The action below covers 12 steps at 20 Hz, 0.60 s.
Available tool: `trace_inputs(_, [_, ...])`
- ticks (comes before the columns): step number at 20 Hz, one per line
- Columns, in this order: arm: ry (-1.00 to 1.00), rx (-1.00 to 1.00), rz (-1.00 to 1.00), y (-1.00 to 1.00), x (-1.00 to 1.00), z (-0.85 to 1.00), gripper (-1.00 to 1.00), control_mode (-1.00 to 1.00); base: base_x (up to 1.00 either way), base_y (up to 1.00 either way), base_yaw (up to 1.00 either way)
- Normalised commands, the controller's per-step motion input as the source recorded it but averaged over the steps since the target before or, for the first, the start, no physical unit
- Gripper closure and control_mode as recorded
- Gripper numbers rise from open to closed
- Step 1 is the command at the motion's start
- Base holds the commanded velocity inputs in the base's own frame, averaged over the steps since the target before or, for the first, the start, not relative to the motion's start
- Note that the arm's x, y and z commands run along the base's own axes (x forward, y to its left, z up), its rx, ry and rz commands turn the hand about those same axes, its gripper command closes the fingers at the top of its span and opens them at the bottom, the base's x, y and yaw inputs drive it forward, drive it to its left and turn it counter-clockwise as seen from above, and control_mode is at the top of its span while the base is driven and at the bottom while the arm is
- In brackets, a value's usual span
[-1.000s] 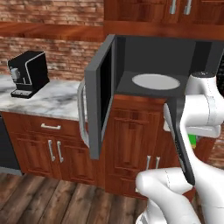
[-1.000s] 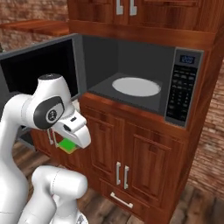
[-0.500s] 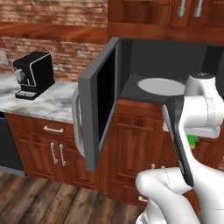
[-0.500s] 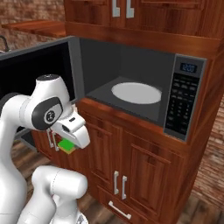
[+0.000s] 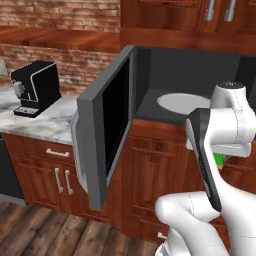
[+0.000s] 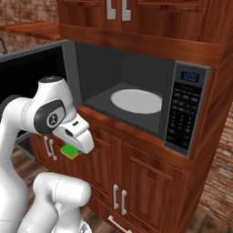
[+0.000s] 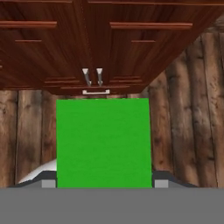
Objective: Place the sponge inside the microwave to prepare for sanitizing.
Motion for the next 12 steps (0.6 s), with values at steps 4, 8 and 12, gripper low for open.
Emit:
trace_inputs(4, [0.0, 0.0, 0.0, 0.0, 0.0, 0.0, 1.0, 1.0, 0.55, -0.41, 0.06])
trace_inputs(8, [0.0, 0.0, 0.0, 0.0, 0.0, 0.0, 1.0, 1.0, 0.36, -0.44, 0.08])
trace_inputs(12, [0.0, 0.0, 0.0, 0.0, 0.0, 0.0, 1.0, 1.0, 0.09, -0.03, 0.03])
